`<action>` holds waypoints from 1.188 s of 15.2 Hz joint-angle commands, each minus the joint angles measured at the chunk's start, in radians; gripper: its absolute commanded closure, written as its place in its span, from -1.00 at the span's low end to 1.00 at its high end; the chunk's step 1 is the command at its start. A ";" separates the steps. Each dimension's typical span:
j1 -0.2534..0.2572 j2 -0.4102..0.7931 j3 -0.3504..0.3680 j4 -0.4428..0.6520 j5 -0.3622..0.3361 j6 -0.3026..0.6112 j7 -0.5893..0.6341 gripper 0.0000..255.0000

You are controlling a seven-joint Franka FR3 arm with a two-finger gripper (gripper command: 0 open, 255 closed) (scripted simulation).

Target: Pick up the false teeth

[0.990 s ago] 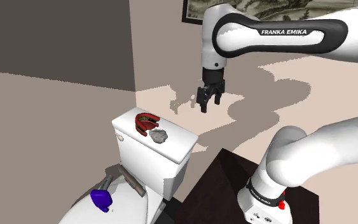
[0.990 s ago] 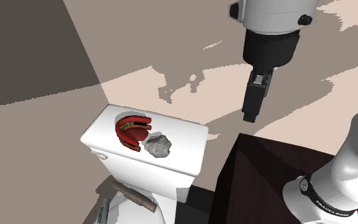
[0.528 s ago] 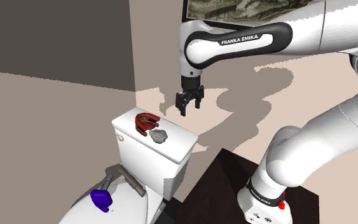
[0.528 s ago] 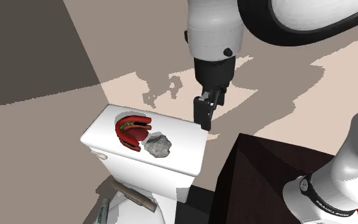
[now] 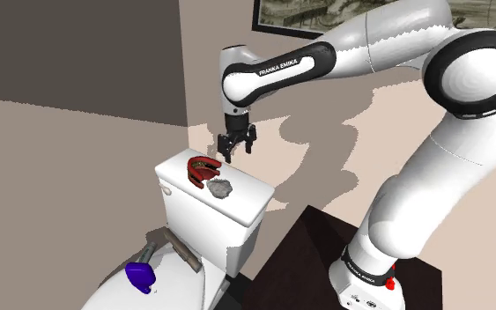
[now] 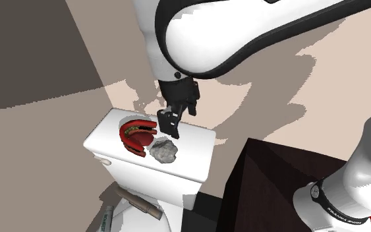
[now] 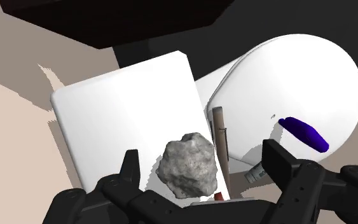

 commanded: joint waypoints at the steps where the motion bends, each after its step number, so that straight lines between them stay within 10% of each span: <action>1: 0.002 0.075 0.004 0.052 -0.003 0.025 0.011 -1.00; 18: 0.033 0.773 0.000 0.773 -0.039 0.019 0.072 -1.00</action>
